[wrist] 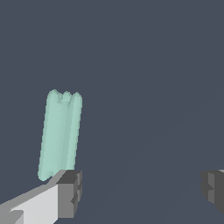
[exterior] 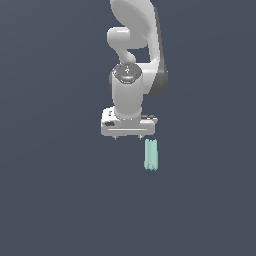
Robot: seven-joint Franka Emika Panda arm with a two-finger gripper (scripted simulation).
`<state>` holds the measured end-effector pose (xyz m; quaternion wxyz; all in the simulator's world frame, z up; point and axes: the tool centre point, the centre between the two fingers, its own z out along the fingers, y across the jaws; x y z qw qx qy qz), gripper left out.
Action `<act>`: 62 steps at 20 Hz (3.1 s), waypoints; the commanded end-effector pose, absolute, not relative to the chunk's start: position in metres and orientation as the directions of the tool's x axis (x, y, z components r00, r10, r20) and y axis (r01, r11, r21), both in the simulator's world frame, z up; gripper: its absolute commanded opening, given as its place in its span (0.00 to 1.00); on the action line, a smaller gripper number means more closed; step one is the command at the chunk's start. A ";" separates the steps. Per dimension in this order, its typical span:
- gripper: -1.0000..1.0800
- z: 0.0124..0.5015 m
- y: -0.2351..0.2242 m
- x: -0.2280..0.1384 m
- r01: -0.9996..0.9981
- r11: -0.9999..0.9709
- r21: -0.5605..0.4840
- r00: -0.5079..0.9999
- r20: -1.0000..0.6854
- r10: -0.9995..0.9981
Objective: Pick up the object and move it to a goal position.
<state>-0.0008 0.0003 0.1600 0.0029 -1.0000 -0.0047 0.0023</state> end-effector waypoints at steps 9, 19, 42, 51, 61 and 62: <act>0.96 0.160 0.000 -0.001 0.009 -1.000 -0.006 1.000 -0.005 0.009; 0.96 0.155 0.009 -0.003 0.045 -0.999 -0.021 0.999 -0.028 0.046; 0.96 0.095 0.083 0.002 -0.065 -0.998 -0.004 0.998 -0.010 -0.065; 0.96 0.070 0.113 -0.001 -0.110 -0.994 0.000 0.994 -0.001 -0.110; 0.96 0.059 0.116 -0.002 -0.112 -0.994 0.000 0.994 -0.001 -0.112; 0.96 0.056 0.116 -0.002 -0.112 -0.994 0.000 0.994 -0.001 -0.112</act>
